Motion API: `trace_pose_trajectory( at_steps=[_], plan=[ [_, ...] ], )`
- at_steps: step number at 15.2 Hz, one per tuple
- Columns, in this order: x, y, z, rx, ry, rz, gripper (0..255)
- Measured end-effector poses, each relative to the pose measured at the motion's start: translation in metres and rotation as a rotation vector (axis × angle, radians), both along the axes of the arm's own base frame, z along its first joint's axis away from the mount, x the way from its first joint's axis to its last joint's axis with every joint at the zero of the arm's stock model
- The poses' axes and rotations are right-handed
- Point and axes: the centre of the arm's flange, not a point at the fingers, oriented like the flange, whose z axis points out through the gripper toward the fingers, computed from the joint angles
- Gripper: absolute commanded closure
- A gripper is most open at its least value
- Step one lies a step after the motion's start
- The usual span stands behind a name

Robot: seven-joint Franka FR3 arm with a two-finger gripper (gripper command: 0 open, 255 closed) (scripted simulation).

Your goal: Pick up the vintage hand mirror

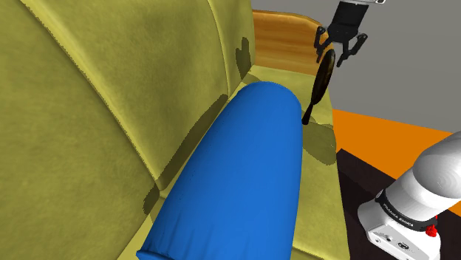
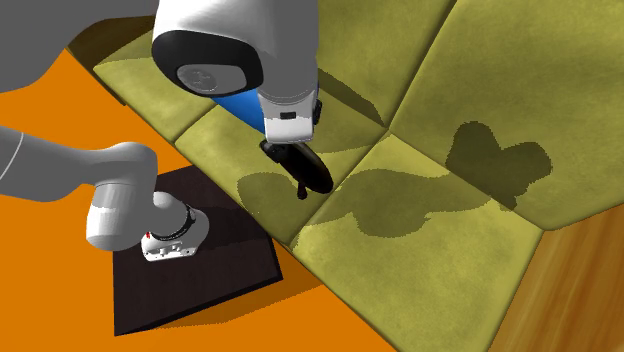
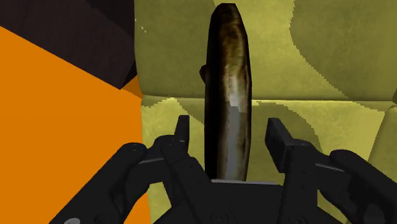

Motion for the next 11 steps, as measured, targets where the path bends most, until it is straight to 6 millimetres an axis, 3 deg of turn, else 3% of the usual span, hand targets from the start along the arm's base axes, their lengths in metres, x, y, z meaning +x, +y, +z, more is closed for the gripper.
trace_pose_trajectory(
  at_steps=[11],
  plan=[
    [0.0005, 0.0003, 0.0057, 0.0, 0.0, 0.0, 255]
  ],
)
